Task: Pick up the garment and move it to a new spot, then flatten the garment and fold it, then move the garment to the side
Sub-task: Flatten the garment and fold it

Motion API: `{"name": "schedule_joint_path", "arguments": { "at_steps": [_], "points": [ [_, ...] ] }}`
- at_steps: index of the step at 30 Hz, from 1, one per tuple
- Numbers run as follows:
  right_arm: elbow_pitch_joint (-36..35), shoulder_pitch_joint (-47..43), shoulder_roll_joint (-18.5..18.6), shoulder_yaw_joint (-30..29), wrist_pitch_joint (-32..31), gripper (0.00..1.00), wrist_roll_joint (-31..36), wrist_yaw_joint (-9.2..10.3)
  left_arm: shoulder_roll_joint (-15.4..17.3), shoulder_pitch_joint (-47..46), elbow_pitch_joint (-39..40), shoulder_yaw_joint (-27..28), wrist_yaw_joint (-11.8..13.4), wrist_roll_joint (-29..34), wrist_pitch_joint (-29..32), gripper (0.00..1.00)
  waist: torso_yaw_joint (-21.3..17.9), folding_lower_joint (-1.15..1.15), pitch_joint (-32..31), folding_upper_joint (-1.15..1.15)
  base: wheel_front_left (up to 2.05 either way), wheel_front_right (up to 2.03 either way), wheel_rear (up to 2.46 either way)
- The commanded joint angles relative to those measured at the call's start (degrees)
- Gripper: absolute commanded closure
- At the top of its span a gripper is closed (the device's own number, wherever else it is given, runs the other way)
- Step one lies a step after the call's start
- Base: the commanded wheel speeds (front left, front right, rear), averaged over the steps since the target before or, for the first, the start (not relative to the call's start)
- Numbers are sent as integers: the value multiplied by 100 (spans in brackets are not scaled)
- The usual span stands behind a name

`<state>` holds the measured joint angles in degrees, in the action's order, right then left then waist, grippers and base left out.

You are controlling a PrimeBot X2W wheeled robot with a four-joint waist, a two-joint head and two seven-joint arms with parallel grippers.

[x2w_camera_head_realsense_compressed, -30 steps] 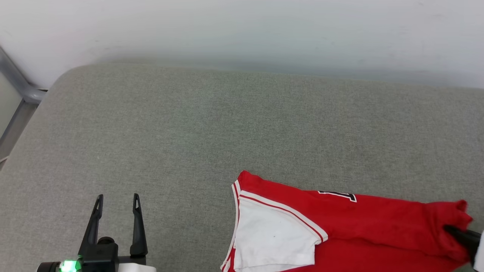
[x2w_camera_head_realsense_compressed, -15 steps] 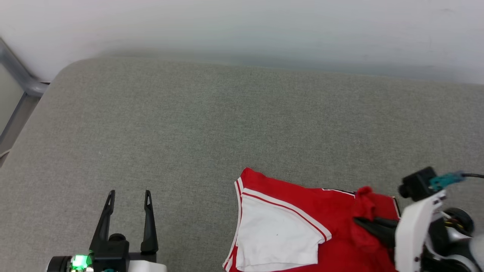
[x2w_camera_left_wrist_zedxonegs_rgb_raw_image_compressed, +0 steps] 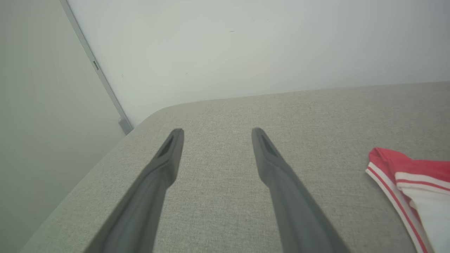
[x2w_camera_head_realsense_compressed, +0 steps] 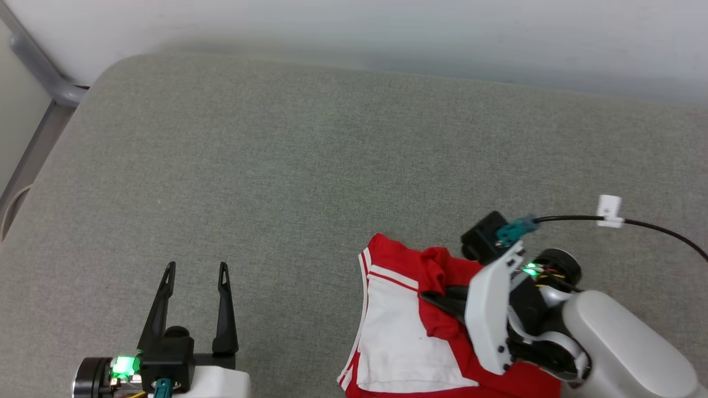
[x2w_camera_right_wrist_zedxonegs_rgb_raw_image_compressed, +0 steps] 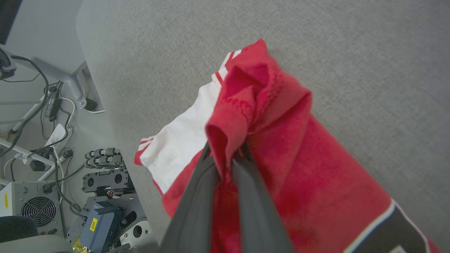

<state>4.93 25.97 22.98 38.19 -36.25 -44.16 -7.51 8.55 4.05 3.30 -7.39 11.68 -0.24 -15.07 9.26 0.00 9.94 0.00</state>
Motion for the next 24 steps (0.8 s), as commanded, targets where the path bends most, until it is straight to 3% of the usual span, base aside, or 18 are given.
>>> {"name": "schedule_joint_path", "arguments": {
  "at_steps": [1,9,15,16,17,18,24],
  "points": [
    [212,244,-122,191,70,100,105,5,-21,-119,-18,-26,3,-20,-13,0,48,0,64,0,0,0,0],
    [1383,760,-548,820,265,100,252,5,-88,-250,-64,-80,-45,-21,-13,0,171,0,217,0,0,0,0],
    [2074,856,-631,1283,562,100,169,5,-117,-295,-114,-108,-43,-18,-13,0,211,0,243,0,0,0,0],
    [2087,874,-611,1305,673,64,133,6,-117,-289,-127,-103,-44,-23,-13,0,205,0,223,0,0,0,0],
    [2061,898,-580,1331,785,5,107,5,-112,-269,-140,-91,-42,-29,-13,0,192,0,193,0,0,0,0],
    [1989,919,-528,1350,909,0,85,5,-101,-234,-146,-73,-37,-32,-13,0,170,0,156,0,0,0,0],
    [1266,709,11,1096,1670,0,-85,6,-39,-71,-159,9,-71,-52,-13,0,-44,0,-125,0,0,0,0]
  ]
}}
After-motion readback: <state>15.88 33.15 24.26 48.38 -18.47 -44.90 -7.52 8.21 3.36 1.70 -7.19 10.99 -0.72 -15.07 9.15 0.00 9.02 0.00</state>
